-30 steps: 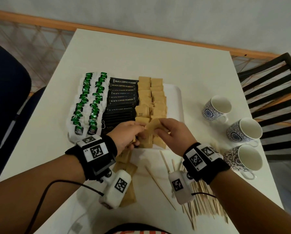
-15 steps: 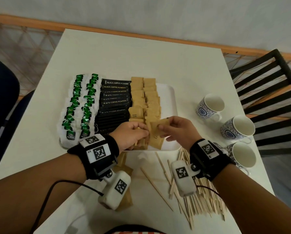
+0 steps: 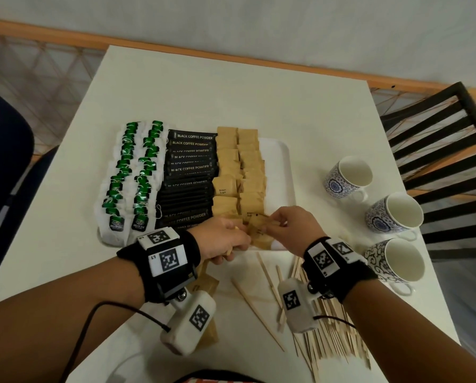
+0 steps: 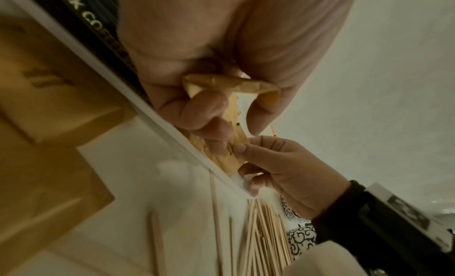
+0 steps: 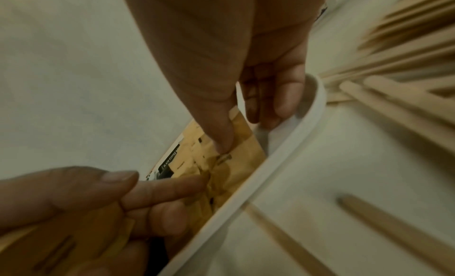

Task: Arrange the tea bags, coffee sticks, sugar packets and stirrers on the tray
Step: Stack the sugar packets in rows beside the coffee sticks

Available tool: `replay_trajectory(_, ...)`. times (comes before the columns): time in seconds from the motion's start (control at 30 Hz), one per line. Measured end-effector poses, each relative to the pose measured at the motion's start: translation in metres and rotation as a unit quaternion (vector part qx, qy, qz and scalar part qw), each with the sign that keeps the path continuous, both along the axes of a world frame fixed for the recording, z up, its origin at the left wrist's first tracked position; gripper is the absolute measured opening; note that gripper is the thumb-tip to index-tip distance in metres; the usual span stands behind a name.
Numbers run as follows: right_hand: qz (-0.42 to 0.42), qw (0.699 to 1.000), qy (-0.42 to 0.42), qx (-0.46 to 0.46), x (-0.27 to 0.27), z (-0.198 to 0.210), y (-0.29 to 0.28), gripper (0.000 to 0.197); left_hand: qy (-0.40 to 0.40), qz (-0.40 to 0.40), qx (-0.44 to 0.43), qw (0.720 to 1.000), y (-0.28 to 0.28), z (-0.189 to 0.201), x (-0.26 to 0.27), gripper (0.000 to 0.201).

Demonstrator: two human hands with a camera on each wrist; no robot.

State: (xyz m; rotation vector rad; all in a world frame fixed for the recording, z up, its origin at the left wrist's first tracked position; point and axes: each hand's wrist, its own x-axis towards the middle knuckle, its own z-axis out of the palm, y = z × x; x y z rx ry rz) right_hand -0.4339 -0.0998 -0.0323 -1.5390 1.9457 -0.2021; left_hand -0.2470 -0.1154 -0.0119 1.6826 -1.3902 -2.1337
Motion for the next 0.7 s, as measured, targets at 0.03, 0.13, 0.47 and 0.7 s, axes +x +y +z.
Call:
replay_trajectory(0.03, -0.008, 1.000, -0.012, -0.002, 0.000, 0.000, 0.000, 0.022, -0.002, -0.003, 0.000, 1.000, 0.000, 0.000, -0.001, 0.026)
replay_trajectory(0.13, -0.053, 0.995, -0.088, -0.009, 0.004, -0.002, 0.000, 0.014, -0.008, -0.007, 0.001, 1.000, 0.000, 0.000, -0.001, 0.015)
replay_trajectory(0.47, -0.068, 0.987, -0.122, -0.072, 0.003, -0.002, -0.001, 0.006, 0.013, 0.025, -0.018, 0.999, -0.001, 0.004, 0.003, 0.021)
replay_trajectory(0.7, -0.009, 0.990, -0.129, -0.049, 0.004, 0.000, 0.002, 0.017, 0.063, 0.143, 0.004, 0.988, -0.011, 0.016, 0.012, 0.026)
